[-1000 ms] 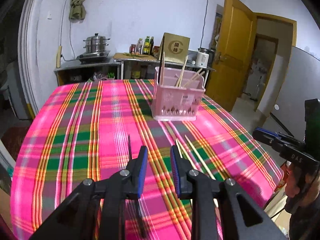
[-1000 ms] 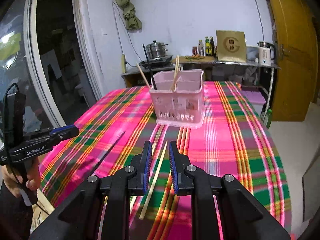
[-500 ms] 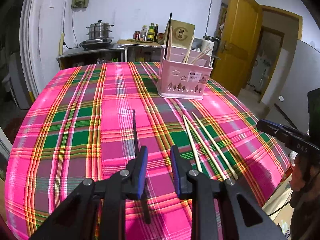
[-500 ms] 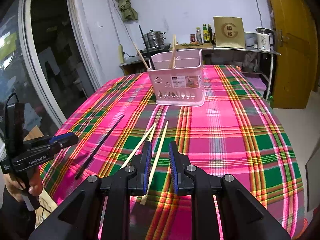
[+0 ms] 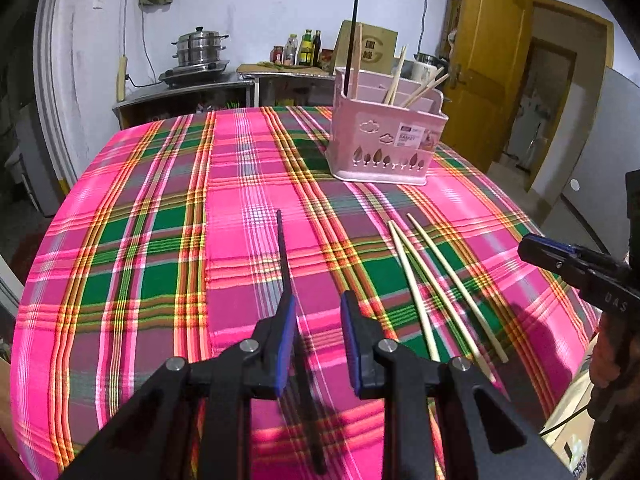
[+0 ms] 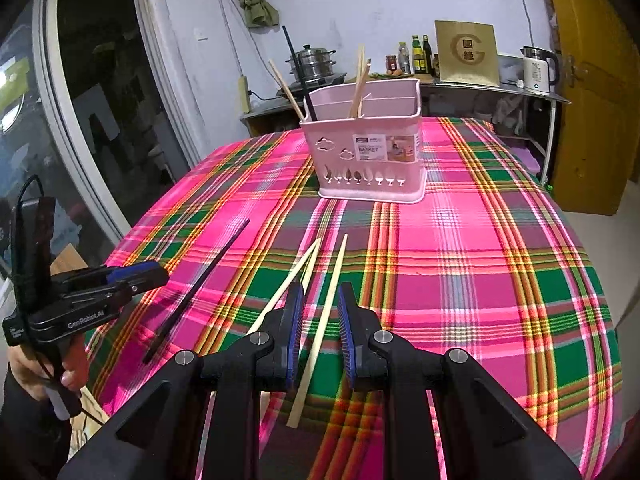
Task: Organize utensils
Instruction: 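Grasp a dark chopstick with the left tool while the right tool grasps a light one, then lift both held chopsticks and carry them over the pink basket, then lower the held chopsticks toward the basket openings with both tools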
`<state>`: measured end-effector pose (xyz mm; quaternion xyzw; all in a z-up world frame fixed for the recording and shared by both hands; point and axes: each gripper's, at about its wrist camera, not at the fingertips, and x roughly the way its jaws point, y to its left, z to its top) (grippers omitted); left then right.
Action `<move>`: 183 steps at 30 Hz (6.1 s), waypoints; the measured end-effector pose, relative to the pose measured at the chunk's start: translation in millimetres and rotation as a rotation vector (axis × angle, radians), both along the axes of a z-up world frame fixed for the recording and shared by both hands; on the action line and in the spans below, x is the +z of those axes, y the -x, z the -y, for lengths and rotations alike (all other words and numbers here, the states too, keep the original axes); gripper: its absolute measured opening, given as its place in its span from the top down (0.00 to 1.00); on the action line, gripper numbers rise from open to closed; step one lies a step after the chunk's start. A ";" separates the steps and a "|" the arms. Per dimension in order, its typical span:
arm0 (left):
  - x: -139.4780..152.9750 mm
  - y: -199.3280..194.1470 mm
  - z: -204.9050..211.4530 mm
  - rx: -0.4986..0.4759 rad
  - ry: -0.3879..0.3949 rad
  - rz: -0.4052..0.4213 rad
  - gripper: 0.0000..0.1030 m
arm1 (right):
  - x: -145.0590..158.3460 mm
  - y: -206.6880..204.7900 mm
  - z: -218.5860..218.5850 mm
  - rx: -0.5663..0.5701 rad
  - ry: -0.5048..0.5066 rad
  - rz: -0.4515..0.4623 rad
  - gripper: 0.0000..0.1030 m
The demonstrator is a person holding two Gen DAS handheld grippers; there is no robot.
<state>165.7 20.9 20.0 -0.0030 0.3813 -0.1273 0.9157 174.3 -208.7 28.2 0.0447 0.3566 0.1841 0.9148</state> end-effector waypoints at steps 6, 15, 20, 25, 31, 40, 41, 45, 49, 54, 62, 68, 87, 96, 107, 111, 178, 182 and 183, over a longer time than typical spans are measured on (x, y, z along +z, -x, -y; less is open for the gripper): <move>-7.4 -22.2 1.0 0.001 -0.032 -0.028 0.76 | -4.2 -13.6 -11.6 0.011 0.010 -0.022 0.83; -19.5 -52.9 1.0 -0.005 -0.055 -0.075 0.76 | -16.5 -37.1 -33.6 0.032 0.028 -0.067 0.83; -25.2 -60.9 1.0 -0.006 -0.069 -0.091 0.76 | -25.5 -51.2 -40.4 0.035 0.062 -0.097 0.83; -27.8 -65.2 1.1 -0.008 -0.074 -0.099 0.76 | -32.8 -61.6 -48.5 0.047 0.107 -0.119 0.83; -31.0 -70.0 3.8 -0.013 -0.088 -0.114 0.76 | -37.7 -73.8 -54.6 0.051 0.150 -0.134 0.84; -35.5 -83.5 6.9 -0.015 -0.112 -0.150 0.76 | -45.9 -93.9 -65.3 0.055 0.212 -0.168 0.86; -36.2 -84.8 7.4 -0.016 -0.118 -0.153 0.76 | -46.7 -95.8 -66.7 0.054 0.219 -0.173 0.86; -37.2 -87.6 6.9 -0.016 -0.123 -0.153 0.76 | -50.9 -102.4 -70.4 0.054 0.233 -0.186 0.86; -37.7 -87.7 6.5 -0.019 -0.121 -0.150 0.76 | -51.8 -104.1 -69.3 0.053 0.229 -0.187 0.86; -37.3 -92.9 8.2 -0.017 -0.121 -0.156 0.76 | -52.2 -108.6 -75.0 0.061 0.239 -0.189 0.86; -37.3 -105.8 12.7 -0.032 -0.134 -0.171 0.76 | -51.9 -119.3 -79.1 0.064 0.244 -0.209 0.88; -37.5 -113.0 12.4 -0.022 -0.114 -0.183 0.78 | -52.1 -122.4 -78.7 0.062 0.242 -0.216 0.93; 10.2 -107.3 0.4 0.000 -0.036 -0.134 0.94 | -8.1 -111.1 -61.2 0.060 0.131 -0.138 0.95; 76.7 -85.1 -3.0 -0.007 -0.004 -0.003 0.95 | 44.1 -90.4 -47.8 0.045 0.073 -0.026 0.95; 124.1 -61.5 4.4 -0.029 0.006 0.101 0.95 | 89.6 -66.7 -44.5 0.049 0.042 0.089 0.95; 126.3 -54.8 3.7 -0.030 0.011 0.107 0.95 | 90.7 -60.3 -42.7 0.048 0.043 0.094 0.95; 19.4 -196.7 40.9 -0.052 -0.110 -0.140 0.95 | 80.7 -86.4 -28.4 0.082 0.014 0.087 0.95; 49.1 -176.8 33.0 -0.049 -0.089 -0.081 0.95 | 82.0 -83.2 -28.4 0.075 0.014 0.090 0.95; 56.2 -171.6 30.8 -0.051 -0.081 -0.067 0.95 | 82.4 -82.1 -28.4 0.073 0.015 0.090 0.95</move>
